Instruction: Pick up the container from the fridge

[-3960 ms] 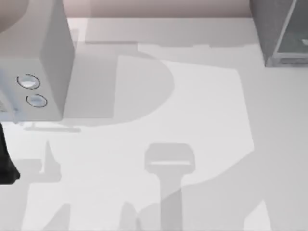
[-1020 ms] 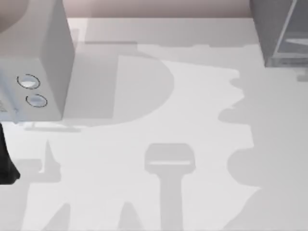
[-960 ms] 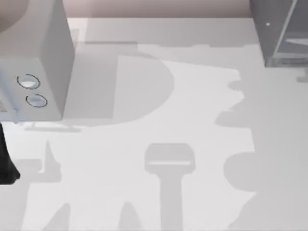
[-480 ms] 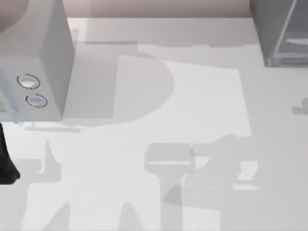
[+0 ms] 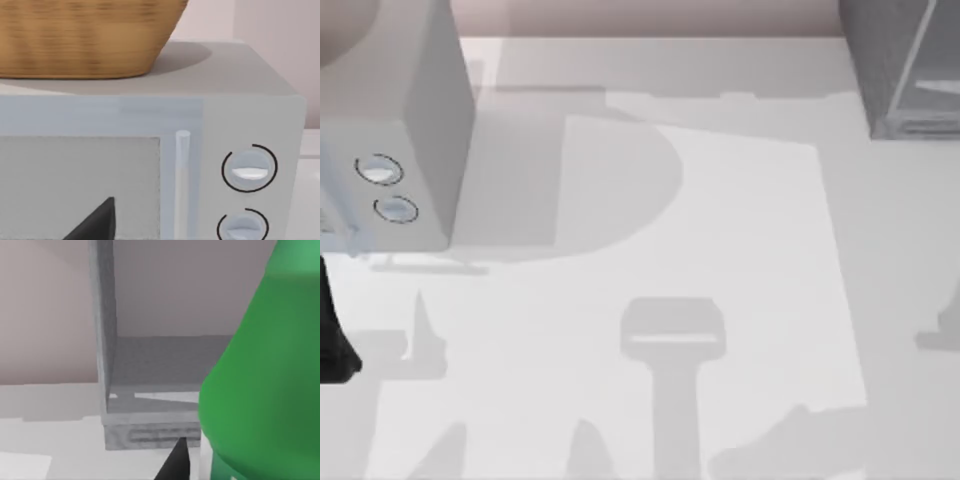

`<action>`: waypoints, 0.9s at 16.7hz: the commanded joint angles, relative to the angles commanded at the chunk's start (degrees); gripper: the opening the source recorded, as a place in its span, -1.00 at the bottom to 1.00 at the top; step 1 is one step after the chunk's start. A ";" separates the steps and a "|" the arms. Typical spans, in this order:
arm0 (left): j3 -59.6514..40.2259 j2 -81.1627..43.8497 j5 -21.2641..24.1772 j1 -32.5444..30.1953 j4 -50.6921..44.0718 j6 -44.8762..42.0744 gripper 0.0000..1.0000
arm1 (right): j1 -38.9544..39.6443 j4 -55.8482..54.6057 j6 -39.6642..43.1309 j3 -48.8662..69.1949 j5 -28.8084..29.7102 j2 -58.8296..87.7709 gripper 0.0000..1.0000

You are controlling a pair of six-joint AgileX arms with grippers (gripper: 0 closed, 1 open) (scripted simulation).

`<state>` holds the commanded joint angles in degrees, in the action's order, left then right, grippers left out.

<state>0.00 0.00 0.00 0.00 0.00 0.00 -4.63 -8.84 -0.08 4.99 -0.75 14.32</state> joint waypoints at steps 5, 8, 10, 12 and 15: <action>0.00 0.00 0.00 0.00 0.00 0.00 1.00 | 4.19 8.14 0.07 -4.66 0.72 -13.19 -1.00; 0.00 0.00 0.00 0.00 0.00 0.00 1.00 | 4.63 8.84 0.08 -4.99 0.75 -14.32 -1.00; 0.00 0.00 0.00 0.00 0.00 0.00 1.00 | 4.63 8.84 0.08 -4.99 0.75 -14.32 -1.00; 0.00 0.00 0.00 0.00 0.00 0.00 1.00 | 4.43 8.75 -0.03 -4.86 0.70 -14.08 -1.00; 0.00 0.00 0.00 0.00 0.00 0.00 1.00 | 5.89 6.26 0.05 -2.73 2.15 -10.56 -1.00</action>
<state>0.00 0.00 0.00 0.00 0.00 0.00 1.26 -2.59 -0.03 2.25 1.40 3.76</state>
